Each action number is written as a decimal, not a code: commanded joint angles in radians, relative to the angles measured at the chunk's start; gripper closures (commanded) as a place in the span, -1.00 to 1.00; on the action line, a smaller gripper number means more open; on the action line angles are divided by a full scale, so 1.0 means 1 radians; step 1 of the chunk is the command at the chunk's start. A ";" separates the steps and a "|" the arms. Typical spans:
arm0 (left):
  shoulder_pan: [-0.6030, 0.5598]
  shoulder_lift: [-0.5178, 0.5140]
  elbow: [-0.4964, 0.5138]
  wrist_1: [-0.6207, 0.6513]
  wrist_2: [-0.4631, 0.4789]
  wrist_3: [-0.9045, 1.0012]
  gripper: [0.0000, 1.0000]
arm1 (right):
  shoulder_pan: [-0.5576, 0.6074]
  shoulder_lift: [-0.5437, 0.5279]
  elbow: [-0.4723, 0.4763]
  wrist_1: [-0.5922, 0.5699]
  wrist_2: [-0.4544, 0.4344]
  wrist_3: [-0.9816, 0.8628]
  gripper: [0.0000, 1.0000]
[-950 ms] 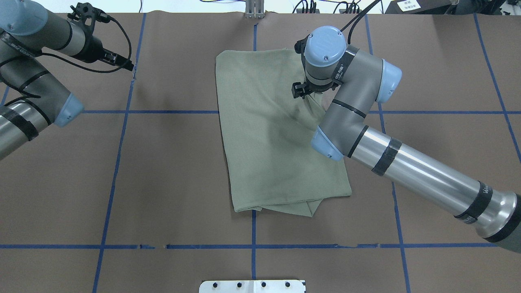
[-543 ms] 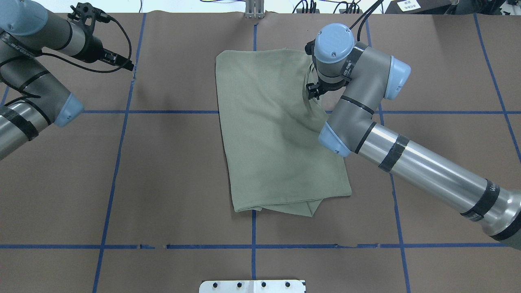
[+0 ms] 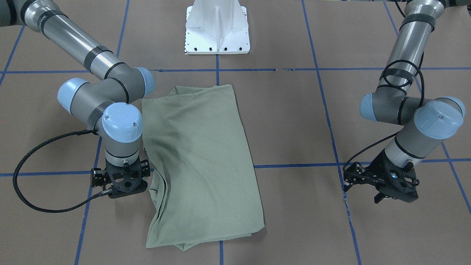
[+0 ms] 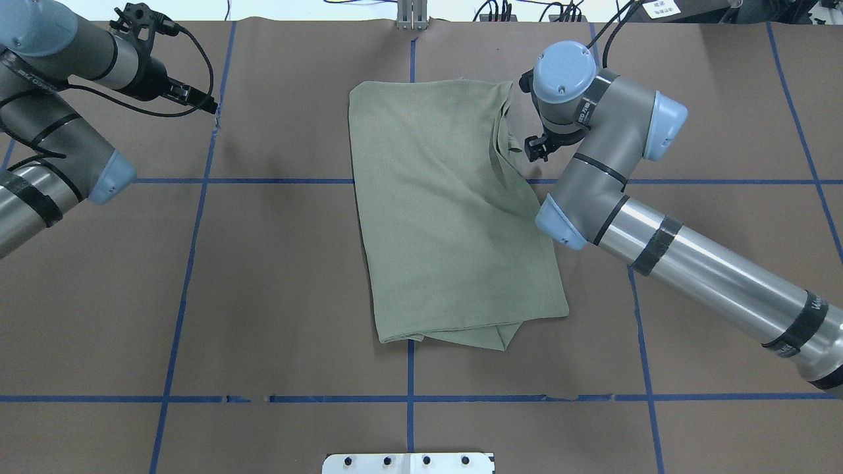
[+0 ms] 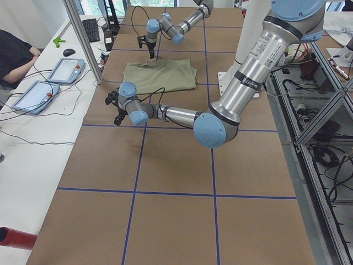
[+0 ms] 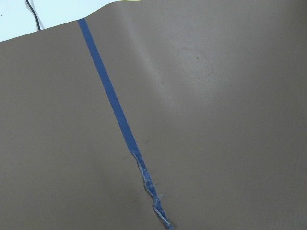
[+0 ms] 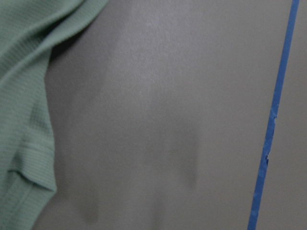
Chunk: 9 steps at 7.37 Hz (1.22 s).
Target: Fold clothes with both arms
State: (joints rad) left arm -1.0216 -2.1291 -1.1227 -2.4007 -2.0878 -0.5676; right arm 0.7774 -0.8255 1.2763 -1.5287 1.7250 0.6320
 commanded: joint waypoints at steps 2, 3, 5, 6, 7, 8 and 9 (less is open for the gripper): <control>0.000 0.000 0.000 0.000 0.000 0.000 -1.00 | -0.038 0.074 -0.029 0.049 0.033 0.121 -1.00; 0.000 0.000 0.000 0.000 0.000 0.000 -1.00 | -0.050 0.075 -0.066 0.111 0.031 0.146 -1.00; 0.001 0.000 0.000 0.000 0.000 0.000 -1.00 | -0.050 0.080 -0.080 0.114 0.031 0.132 -1.00; 0.002 0.001 0.000 0.000 0.000 0.000 -1.00 | -0.052 0.080 -0.092 0.108 0.030 0.123 -1.00; 0.002 0.000 0.000 0.000 0.000 0.000 -1.00 | -0.055 0.075 -0.112 0.107 0.027 0.117 -1.00; 0.002 0.000 0.000 0.000 0.000 0.000 -1.00 | -0.055 0.075 -0.123 0.085 0.024 0.077 -1.00; 0.002 0.000 0.000 0.000 0.000 0.000 -1.00 | -0.050 0.075 -0.121 0.035 0.016 0.036 -1.00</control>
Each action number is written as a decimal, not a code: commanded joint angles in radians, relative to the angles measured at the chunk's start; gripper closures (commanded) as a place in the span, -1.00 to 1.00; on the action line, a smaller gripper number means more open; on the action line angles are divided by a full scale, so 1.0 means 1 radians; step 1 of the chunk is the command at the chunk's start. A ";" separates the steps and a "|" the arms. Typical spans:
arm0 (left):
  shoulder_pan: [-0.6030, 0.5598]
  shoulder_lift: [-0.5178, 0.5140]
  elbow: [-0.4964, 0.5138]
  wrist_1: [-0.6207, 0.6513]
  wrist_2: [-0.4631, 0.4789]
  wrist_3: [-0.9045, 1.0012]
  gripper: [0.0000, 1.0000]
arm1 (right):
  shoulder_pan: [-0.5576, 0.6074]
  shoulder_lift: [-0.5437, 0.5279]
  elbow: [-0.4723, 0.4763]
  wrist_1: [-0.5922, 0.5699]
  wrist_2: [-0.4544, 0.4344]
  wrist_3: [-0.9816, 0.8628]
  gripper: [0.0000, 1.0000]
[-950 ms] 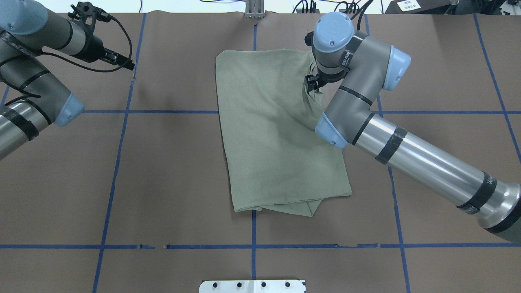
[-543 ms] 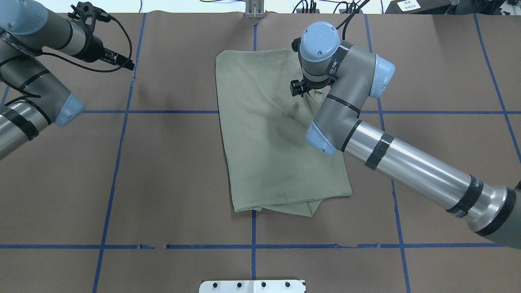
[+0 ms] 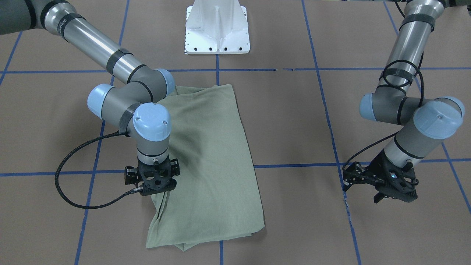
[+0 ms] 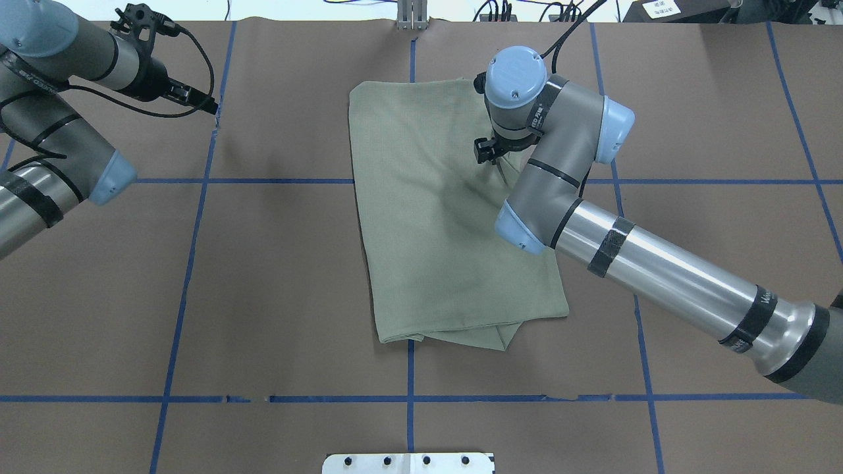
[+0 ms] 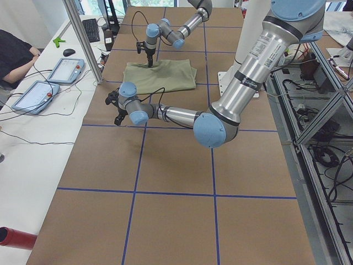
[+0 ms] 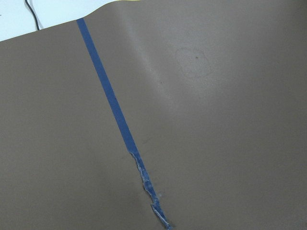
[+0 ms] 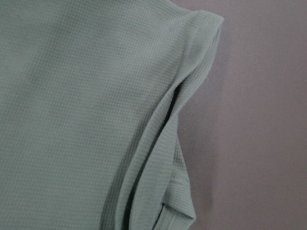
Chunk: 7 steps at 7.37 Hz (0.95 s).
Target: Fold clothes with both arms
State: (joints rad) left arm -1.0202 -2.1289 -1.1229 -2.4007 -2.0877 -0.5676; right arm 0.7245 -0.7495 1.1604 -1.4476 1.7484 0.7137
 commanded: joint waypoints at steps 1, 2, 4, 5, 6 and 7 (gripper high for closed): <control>0.000 0.000 0.000 0.000 0.000 0.000 -1.00 | 0.030 -0.004 -0.004 -0.089 -0.007 -0.124 -1.00; 0.000 0.000 0.000 0.000 0.000 0.000 -1.00 | 0.045 -0.034 0.001 -0.108 -0.029 -0.179 -1.00; 0.000 0.000 -0.012 0.000 0.000 -0.002 -1.00 | 0.065 -0.103 0.010 -0.096 -0.082 -0.244 -1.00; 0.003 0.001 -0.044 0.008 -0.002 -0.040 -1.00 | 0.082 -0.097 0.039 -0.096 -0.051 -0.231 -1.00; 0.006 0.001 -0.084 0.011 -0.030 -0.170 -1.00 | 0.107 -0.100 0.071 -0.059 0.053 -0.194 -1.00; 0.055 0.053 -0.191 0.014 -0.035 -0.308 -1.00 | 0.114 -0.135 0.112 0.025 0.133 -0.112 -1.00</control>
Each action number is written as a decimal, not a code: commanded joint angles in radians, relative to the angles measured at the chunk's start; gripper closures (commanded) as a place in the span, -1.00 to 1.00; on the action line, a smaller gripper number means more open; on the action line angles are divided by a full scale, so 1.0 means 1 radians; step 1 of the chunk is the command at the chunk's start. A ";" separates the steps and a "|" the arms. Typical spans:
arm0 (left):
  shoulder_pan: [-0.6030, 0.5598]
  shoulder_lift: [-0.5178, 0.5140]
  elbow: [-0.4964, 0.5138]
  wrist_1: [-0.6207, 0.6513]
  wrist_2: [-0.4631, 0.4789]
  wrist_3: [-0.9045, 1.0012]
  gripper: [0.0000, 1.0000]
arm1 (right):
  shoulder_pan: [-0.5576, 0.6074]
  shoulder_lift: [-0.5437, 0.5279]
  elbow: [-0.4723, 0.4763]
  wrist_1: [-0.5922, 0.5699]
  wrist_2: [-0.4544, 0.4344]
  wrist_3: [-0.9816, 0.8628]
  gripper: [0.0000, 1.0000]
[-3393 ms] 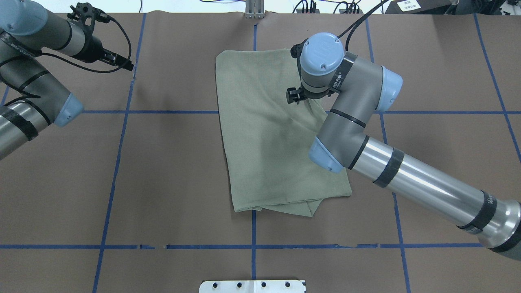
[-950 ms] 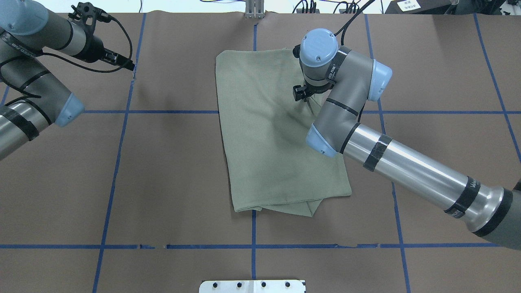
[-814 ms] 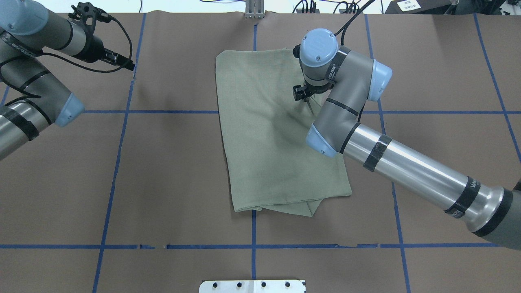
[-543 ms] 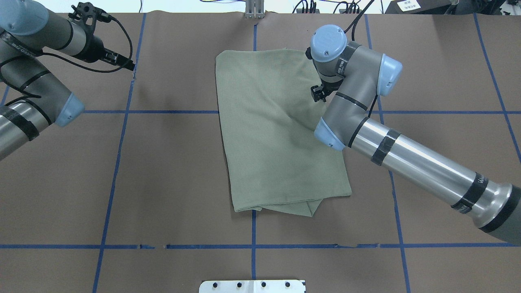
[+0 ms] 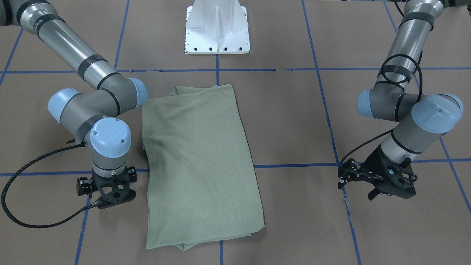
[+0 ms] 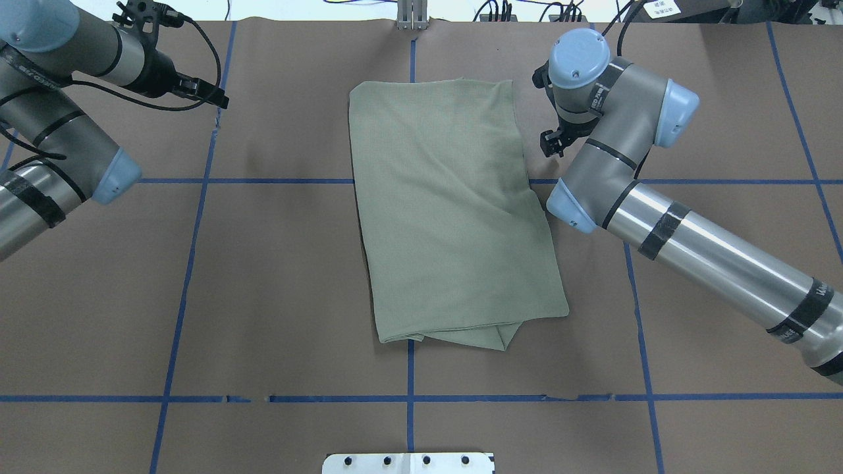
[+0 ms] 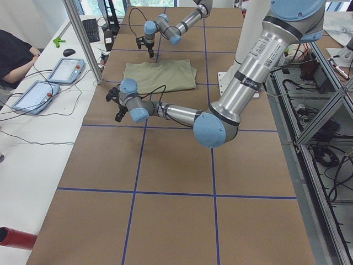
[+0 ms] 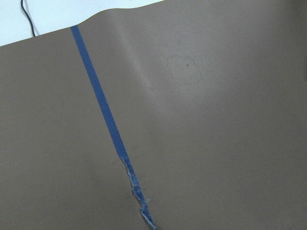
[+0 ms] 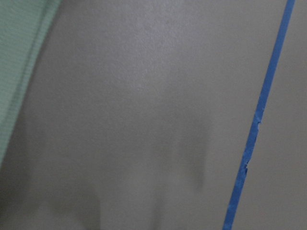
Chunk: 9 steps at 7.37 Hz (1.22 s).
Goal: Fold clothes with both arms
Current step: 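Withdraw the right gripper while the left gripper moves to the near corner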
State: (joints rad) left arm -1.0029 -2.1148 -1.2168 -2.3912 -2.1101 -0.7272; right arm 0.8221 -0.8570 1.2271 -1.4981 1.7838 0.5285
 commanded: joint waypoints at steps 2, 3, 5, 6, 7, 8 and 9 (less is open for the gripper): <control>0.166 0.155 -0.359 0.006 -0.004 -0.469 -1.00 | 0.019 -0.164 0.211 0.195 0.201 0.254 -1.00; 0.253 0.189 -0.442 0.006 0.027 -0.598 -1.00 | 0.017 -0.239 0.315 0.243 0.207 0.368 -1.00; 0.474 0.179 -0.481 0.006 0.236 -0.853 -1.00 | 0.008 -0.347 0.435 0.365 0.238 0.610 -1.00; 0.556 0.164 -0.478 0.004 0.336 -0.964 -1.00 | -0.004 -0.367 0.436 0.469 0.241 0.705 -1.00; 0.617 0.150 -0.463 0.003 0.401 -1.074 -1.00 | -0.021 -0.369 0.431 0.505 0.240 0.744 -1.00; 0.677 0.145 -0.449 -0.006 0.460 -1.128 -0.98 | -0.024 -0.369 0.431 0.506 0.240 0.745 -1.00; 0.678 0.119 -0.452 -0.003 0.463 -1.133 -0.98 | -0.024 -0.369 0.430 0.506 0.240 0.745 -1.00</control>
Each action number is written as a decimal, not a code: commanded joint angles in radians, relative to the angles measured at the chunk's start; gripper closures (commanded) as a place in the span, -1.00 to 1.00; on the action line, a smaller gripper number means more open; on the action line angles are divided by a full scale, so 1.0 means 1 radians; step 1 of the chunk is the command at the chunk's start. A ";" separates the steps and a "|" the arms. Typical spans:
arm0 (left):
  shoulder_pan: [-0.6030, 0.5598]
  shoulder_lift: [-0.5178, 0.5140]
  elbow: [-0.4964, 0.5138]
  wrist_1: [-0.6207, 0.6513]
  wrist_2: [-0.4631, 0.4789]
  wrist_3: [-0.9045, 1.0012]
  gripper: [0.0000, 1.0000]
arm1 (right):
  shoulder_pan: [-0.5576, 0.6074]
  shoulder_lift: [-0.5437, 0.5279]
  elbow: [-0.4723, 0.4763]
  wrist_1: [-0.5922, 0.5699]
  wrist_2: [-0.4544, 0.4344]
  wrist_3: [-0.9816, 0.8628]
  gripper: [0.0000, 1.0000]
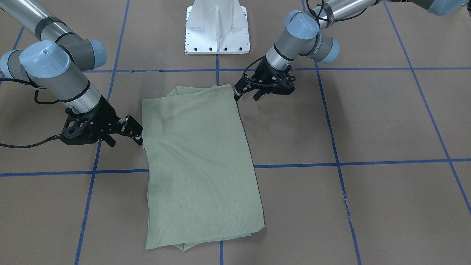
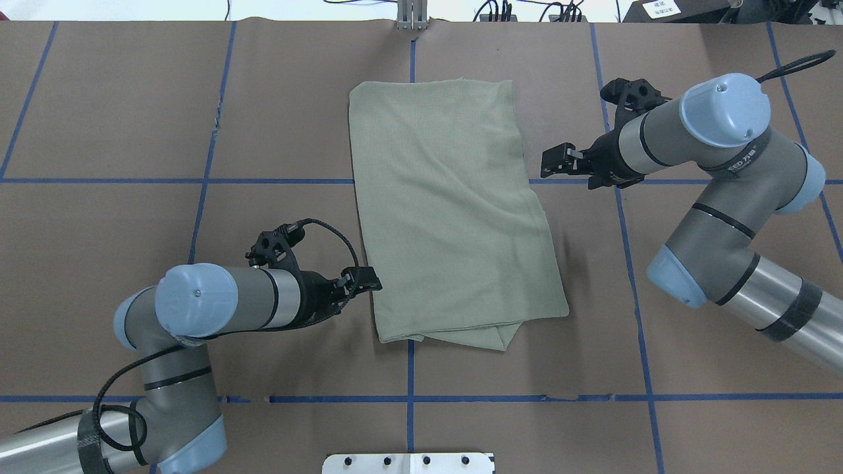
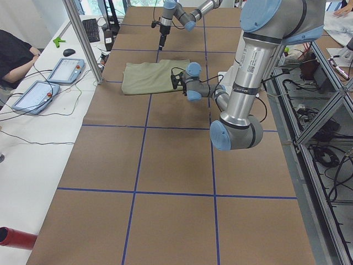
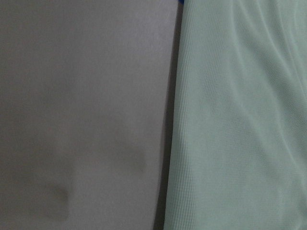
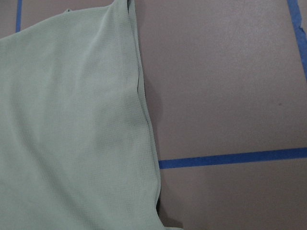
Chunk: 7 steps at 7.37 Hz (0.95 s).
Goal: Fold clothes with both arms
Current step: 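Hold both grippers at the shirt's near and far corners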
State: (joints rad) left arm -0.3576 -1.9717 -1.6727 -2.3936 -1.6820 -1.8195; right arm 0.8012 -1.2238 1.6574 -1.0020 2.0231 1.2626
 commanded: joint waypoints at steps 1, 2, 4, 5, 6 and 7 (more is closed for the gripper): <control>0.037 -0.027 0.010 -0.001 0.035 -0.076 -0.97 | -0.005 -0.002 0.001 0.009 0.000 0.011 -1.00; 0.054 -0.027 0.008 -0.001 0.044 -0.084 -0.95 | -0.007 -0.002 0.001 0.011 -0.001 0.012 -1.00; 0.071 -0.035 0.010 -0.001 0.070 -0.110 -0.80 | -0.008 -0.002 -0.002 0.011 -0.003 0.011 -1.00; 0.080 -0.035 0.010 0.001 0.071 -0.112 -0.77 | -0.010 -0.002 -0.002 0.011 -0.001 0.011 -1.00; 0.091 -0.036 0.010 0.001 0.083 -0.112 -0.68 | -0.010 -0.003 -0.002 0.011 -0.001 0.011 -1.00; 0.094 -0.047 0.014 0.002 0.087 -0.112 -0.50 | -0.010 -0.003 -0.002 0.011 -0.001 0.011 -1.00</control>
State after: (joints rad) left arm -0.2713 -2.0096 -1.6615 -2.3928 -1.6024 -1.9304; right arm 0.7920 -1.2267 1.6553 -0.9910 2.0216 1.2732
